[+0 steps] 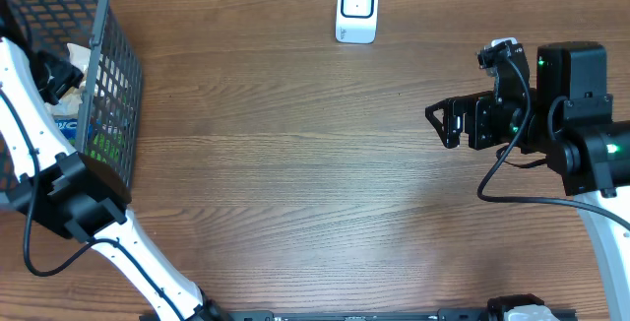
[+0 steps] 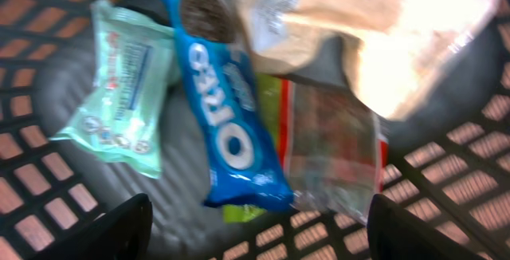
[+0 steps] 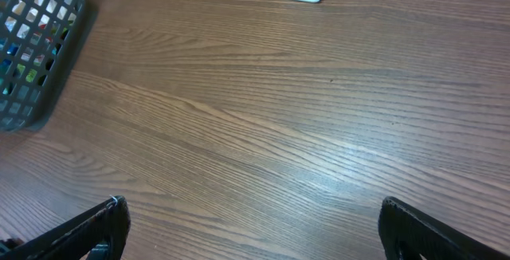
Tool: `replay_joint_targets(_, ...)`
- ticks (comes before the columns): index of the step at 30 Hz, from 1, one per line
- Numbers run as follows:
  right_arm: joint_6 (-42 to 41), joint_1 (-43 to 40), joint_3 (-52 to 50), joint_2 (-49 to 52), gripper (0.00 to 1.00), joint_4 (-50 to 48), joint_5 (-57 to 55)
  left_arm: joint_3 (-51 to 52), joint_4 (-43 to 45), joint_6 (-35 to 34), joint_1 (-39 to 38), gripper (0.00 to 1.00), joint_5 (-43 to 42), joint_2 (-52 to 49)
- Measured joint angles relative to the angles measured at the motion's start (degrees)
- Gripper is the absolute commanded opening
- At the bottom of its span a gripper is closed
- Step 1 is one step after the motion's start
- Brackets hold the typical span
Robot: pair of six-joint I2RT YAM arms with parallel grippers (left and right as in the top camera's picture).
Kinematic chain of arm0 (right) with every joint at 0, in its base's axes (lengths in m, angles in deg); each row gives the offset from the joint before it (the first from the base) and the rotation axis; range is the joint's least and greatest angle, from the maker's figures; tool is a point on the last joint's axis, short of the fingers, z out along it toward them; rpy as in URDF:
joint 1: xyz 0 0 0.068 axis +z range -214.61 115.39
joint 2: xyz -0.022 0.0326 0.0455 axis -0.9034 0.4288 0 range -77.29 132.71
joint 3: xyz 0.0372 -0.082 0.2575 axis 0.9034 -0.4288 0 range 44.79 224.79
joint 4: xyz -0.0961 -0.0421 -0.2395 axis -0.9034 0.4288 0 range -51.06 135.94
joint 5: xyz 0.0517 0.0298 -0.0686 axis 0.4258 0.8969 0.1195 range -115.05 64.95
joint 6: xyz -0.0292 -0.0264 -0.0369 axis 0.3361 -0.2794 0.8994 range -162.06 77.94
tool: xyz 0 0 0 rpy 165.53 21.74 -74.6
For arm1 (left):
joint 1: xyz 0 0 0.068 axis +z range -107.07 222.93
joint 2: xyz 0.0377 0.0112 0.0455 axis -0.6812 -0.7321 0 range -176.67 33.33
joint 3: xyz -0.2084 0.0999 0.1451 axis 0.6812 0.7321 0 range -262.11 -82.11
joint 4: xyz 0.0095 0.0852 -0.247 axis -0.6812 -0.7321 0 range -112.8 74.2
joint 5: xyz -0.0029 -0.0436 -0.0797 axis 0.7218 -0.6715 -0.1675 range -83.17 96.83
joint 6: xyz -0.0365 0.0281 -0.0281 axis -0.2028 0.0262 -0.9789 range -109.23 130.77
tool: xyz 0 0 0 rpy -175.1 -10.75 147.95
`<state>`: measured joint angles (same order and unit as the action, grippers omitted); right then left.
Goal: Scan the item barcode
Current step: 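Grasp the blue Oreo pack inside the basket with the left gripper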
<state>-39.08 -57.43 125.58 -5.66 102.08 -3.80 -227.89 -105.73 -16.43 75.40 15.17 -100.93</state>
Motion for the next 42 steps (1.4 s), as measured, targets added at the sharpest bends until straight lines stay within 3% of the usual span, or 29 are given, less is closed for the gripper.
replay_joint_targets(7,0.0,0.0,0.0,0.0,1.00,0.0,0.0,0.3,0.7,-2.9,2.1,0.72,1.1,-2.2)
replay_joint_targets(14,0.0,0.0,0.0,0.0,1.00,0.3,0.0,2.4,1.6,-3.9,2.3,0.66,1.1,-11.2)
replay_joint_targets(16,0.0,0.0,0.0,0.0,1.00,0.6,0.0,2.6,2.4,-4.2,2.3,0.53,0.6,-12.9)
replay_joint_targets(20,0.0,0.0,0.0,0.0,1.00,0.7,0.0,2.6,3.2,-4.4,2.4,0.06,-1.2,-13.0)
replay_joint_targets(21,0.0,0.0,0.0,0.0,1.00,0.7,0.0,2.6,3.2,-4.5,2.4,0.04,-1.2,-13.0)
replay_joint_targets(33,0.0,0.0,0.0,0.0,1.00,0.7,0.2,-0.5,-0.3,-4.0,2.4,0.04,-3.6,-12.4)
replay_joint_targets(42,0.0,0.0,0.0,0.0,1.00,0.6,1.0,-0.9,-1.4,-0.3,0.8,0.04,-4.7,2.6)
